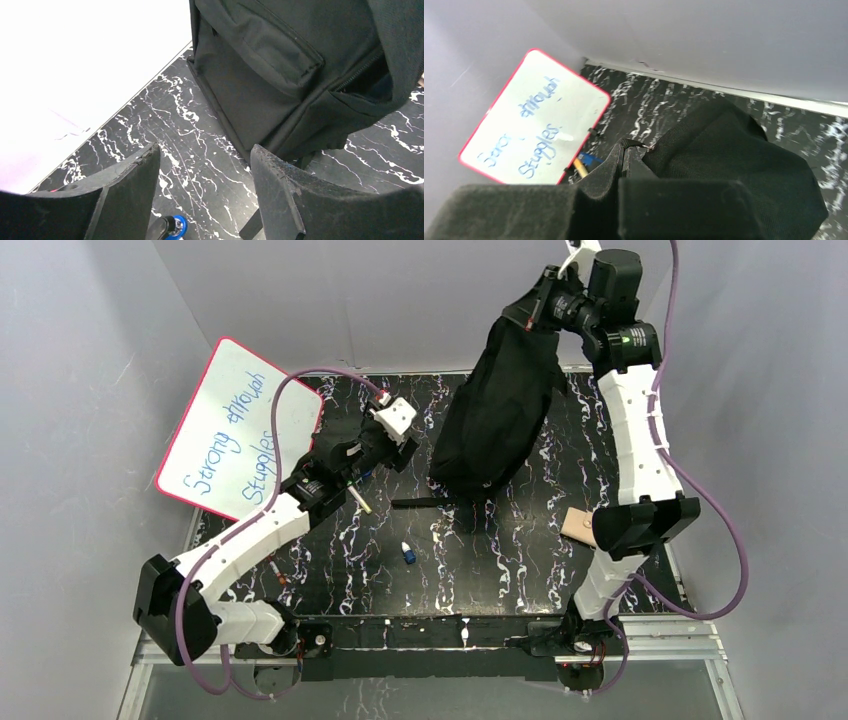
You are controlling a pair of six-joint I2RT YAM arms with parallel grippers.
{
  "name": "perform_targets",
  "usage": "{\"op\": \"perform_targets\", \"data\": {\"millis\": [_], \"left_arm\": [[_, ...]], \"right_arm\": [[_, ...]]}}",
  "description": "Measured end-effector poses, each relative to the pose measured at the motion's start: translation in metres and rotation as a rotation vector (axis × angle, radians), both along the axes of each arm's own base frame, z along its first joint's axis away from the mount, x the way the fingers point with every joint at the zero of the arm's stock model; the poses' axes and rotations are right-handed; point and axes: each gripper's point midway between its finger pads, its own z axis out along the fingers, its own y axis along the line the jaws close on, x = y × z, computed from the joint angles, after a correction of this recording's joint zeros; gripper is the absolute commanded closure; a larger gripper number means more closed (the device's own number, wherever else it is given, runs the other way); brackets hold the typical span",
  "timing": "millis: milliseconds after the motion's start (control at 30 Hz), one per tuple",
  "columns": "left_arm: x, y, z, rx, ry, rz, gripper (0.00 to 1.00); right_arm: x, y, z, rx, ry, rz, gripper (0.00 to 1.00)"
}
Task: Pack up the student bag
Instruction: Zip the student bag at the center of the board.
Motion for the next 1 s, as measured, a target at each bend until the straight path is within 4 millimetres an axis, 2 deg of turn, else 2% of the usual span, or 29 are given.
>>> {"op": "perform_targets", "data": {"millis": [267,400,500,600,733,833,900,1000], "left_arm": [[-0.003,0.008,0.005,0.008,-0.007,0.016,0.36],[-0.013,-0.009,0.007,-0.045,0.021,-0.077,0.37],[-0.014,-0.025,0.001,-0.082,0.049,-0.118,0.38],[-0.017,-0.049,-0.018,-0.08,0.09,-0.166,0.38],[-0.046,-0.099,-0.046,-0.063,0.136,-0.286,0.38],[-0.061,-0.129,-0.061,-0.06,0.14,-0.339,0.37],[-0.064,-0.148,-0.063,-0.061,0.128,-0.356,0.36],[-0.057,-0.172,-0.055,-0.079,0.089,-0.362,0.35]], "right_arm": [[-0.024,0.051,0.019,0.049,-0.027,0.186,1.0],[-0.036,0.076,0.019,0.064,-0.014,0.25,1.0],[-0.046,0.094,0.018,0.069,-0.009,0.293,1.0],[-0.055,0.108,0.018,0.072,-0.006,0.329,1.0],[-0.062,0.118,0.019,0.073,-0.006,0.354,1.0],[-0.065,0.121,0.019,0.073,-0.005,0.362,1.0],[-0.068,0.124,0.018,0.072,0.0,0.373,1.0],[-0.073,0.13,0.017,0.071,0.001,0.388,1.0]]}}
